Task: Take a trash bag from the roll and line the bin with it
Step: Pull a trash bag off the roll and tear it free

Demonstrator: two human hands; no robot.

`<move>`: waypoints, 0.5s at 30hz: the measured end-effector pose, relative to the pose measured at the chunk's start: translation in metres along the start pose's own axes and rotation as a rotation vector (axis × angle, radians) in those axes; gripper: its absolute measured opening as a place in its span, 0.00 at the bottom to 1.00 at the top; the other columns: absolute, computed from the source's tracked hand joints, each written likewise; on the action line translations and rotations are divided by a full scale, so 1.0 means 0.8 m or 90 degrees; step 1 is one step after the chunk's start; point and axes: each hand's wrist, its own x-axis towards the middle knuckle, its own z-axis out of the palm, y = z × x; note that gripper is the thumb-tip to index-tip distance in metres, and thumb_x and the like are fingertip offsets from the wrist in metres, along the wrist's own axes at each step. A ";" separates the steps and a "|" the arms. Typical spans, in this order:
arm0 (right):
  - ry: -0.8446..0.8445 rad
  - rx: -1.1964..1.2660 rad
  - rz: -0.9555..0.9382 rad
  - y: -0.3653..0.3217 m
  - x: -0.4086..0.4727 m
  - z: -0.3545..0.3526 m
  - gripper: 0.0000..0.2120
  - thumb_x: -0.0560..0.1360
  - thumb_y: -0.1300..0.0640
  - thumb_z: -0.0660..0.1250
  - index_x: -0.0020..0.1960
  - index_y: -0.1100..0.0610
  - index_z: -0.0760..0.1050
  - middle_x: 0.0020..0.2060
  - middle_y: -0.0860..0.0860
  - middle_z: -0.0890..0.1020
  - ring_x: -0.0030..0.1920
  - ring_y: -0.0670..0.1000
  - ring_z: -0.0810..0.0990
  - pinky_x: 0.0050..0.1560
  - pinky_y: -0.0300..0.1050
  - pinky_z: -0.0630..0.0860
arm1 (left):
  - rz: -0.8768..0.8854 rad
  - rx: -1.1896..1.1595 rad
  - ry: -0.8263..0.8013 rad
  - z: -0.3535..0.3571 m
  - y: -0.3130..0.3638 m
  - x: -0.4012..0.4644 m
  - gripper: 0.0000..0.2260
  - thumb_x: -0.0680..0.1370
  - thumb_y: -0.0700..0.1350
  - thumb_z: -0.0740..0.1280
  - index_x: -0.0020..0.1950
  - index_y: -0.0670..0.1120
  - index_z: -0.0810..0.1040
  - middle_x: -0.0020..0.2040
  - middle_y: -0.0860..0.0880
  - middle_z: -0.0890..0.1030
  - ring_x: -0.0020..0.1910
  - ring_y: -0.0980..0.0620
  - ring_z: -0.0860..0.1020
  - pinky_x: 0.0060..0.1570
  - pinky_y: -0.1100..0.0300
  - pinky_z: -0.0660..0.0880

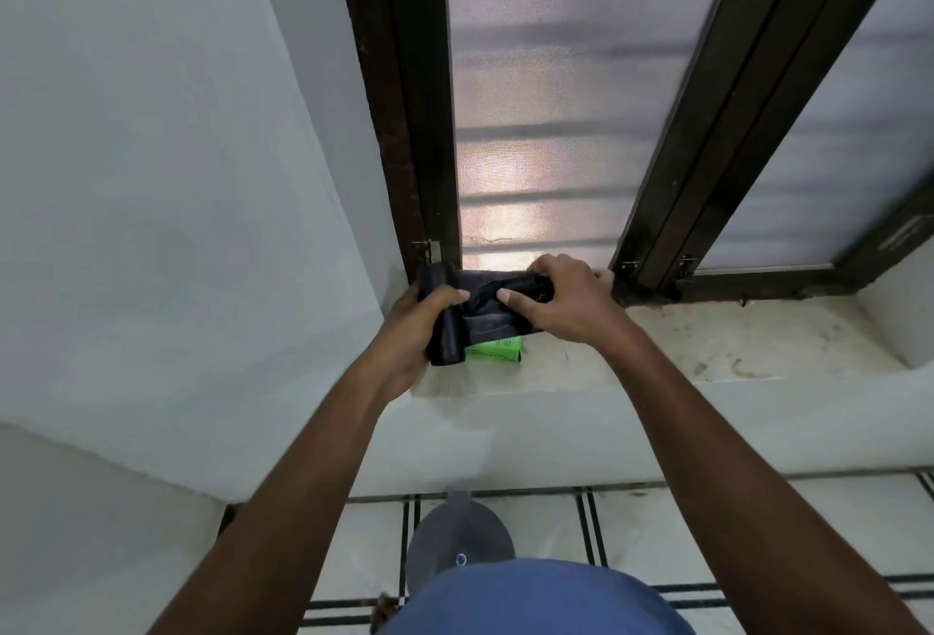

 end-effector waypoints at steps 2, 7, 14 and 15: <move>0.001 -0.079 -0.001 0.000 0.000 0.001 0.33 0.79 0.23 0.62 0.72 0.45 0.78 0.70 0.48 0.80 0.76 0.55 0.73 0.81 0.69 0.47 | -0.016 -0.002 0.004 0.000 0.004 -0.002 0.21 0.78 0.49 0.73 0.71 0.52 0.79 0.64 0.44 0.86 0.63 0.42 0.85 0.63 0.46 0.83; -0.083 0.269 -0.052 -0.041 -0.015 -0.009 0.31 0.81 0.26 0.64 0.73 0.46 0.79 0.70 0.45 0.84 0.72 0.48 0.80 0.83 0.55 0.60 | -0.014 0.016 -0.020 0.006 0.005 -0.008 0.21 0.78 0.52 0.69 0.71 0.49 0.78 0.64 0.42 0.85 0.63 0.42 0.84 0.53 0.51 0.82; -0.059 0.354 -0.048 -0.048 -0.014 -0.008 0.20 0.79 0.37 0.76 0.46 0.54 0.81 0.36 0.46 0.82 0.36 0.44 0.80 0.36 0.42 0.78 | -0.025 -0.015 -0.020 0.003 0.006 -0.016 0.19 0.83 0.53 0.62 0.70 0.47 0.81 0.61 0.42 0.88 0.60 0.42 0.85 0.57 0.47 0.80; -0.057 0.349 -0.049 -0.045 -0.013 -0.008 0.19 0.79 0.38 0.77 0.46 0.54 0.81 0.36 0.46 0.81 0.36 0.44 0.80 0.36 0.42 0.78 | -0.035 -0.032 -0.016 0.001 0.005 -0.017 0.19 0.84 0.53 0.62 0.69 0.46 0.81 0.60 0.42 0.88 0.59 0.43 0.85 0.60 0.46 0.80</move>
